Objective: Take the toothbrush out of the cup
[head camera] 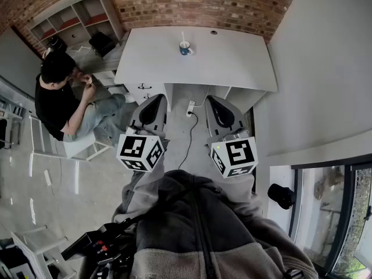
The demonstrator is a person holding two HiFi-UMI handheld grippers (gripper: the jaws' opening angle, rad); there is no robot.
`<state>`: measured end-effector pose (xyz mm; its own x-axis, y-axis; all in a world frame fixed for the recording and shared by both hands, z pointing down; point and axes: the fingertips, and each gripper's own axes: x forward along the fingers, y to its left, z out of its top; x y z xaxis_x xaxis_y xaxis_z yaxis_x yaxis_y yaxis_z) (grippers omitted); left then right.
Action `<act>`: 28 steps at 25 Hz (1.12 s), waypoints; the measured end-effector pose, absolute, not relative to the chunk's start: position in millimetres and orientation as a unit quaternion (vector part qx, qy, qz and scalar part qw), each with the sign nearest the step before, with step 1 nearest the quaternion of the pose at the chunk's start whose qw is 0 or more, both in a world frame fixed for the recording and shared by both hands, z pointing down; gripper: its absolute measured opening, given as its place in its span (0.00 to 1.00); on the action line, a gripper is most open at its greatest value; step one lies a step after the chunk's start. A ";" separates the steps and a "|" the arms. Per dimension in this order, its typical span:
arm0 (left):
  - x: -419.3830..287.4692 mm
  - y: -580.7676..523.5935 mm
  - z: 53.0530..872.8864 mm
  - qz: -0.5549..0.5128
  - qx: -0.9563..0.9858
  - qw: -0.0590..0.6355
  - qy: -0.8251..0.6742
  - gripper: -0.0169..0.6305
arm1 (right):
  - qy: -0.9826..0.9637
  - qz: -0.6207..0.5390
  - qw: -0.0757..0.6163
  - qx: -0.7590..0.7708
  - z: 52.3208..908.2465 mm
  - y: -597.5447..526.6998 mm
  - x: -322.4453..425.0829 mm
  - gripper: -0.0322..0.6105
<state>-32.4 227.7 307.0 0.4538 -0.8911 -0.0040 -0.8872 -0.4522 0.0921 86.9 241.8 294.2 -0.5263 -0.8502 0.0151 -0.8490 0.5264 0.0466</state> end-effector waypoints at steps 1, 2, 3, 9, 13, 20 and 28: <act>-31.8 226.4 307.1 -0.026 0.851 0.038 -0.523 0.03 | -0.874 -0.019 0.019 0.485 293.8 240.8 87.1 0.05; -31.1 225.2 307.4 -0.026 0.851 0.038 -0.524 0.03 | -0.875 -0.020 0.020 0.484 293.5 240.0 87.3 0.05; -30.2 224.4 307.7 -0.026 0.850 0.038 -0.524 0.03 | -0.875 -0.022 0.020 0.482 293.5 239.4 87.7 0.05; -20.4 224.1 311.5 -0.020 0.847 0.038 -0.530 0.03 | -0.878 -0.027 0.023 0.478 297.8 239.1 96.1 0.05; -14.6 227.6 317.9 -0.015 0.842 0.039 -0.538 0.03 | -0.877 -0.018 0.025 0.479 307.4 242.1 109.4 0.05; -0.8 224.9 335.2 0.005 0.839 0.044 -0.542 0.03 | -0.879 -0.001 0.034 0.476 328.2 237.0 121.0 0.05; -3.8 222.5 344.2 0.012 0.836 0.052 -0.546 0.03 | -0.886 -0.005 0.012 0.464 328.6 238.1 116.1 0.05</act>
